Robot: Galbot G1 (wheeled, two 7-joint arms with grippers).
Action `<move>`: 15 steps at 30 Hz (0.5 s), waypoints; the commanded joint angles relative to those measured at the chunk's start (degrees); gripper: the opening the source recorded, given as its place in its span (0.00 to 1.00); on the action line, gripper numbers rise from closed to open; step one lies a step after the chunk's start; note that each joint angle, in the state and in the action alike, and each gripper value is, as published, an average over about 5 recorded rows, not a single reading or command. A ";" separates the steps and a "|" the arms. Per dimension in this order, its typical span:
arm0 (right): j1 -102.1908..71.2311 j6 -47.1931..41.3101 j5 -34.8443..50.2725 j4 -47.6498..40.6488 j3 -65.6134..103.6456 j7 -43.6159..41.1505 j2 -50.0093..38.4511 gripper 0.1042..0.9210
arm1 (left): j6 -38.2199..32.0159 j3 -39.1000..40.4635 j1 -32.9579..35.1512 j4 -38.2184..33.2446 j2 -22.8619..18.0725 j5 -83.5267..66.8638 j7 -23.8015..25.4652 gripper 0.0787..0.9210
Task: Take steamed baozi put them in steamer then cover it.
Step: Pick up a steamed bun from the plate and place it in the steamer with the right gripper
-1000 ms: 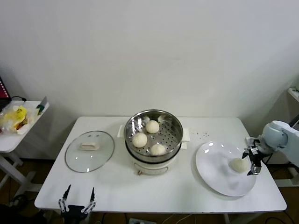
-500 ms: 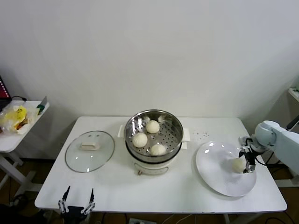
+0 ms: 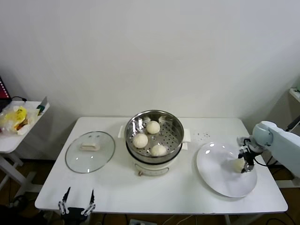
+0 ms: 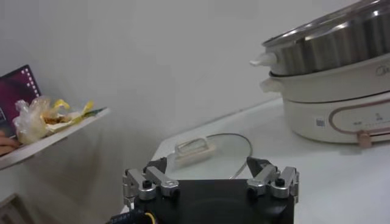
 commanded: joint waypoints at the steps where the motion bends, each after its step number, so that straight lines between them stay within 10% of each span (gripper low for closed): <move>1: 5.29 -0.77 4.42 0.48 -3.96 0.00 0.36 0.68 | -0.23 0.21 0.17 -0.18 -0.19 0.08 0.01 0.88; 15: 45.54 -5.60 36.13 0.36 -36.06 2.43 15.98 0.66 | -0.16 2.91 0.32 -2.03 -0.13 0.24 0.50 0.88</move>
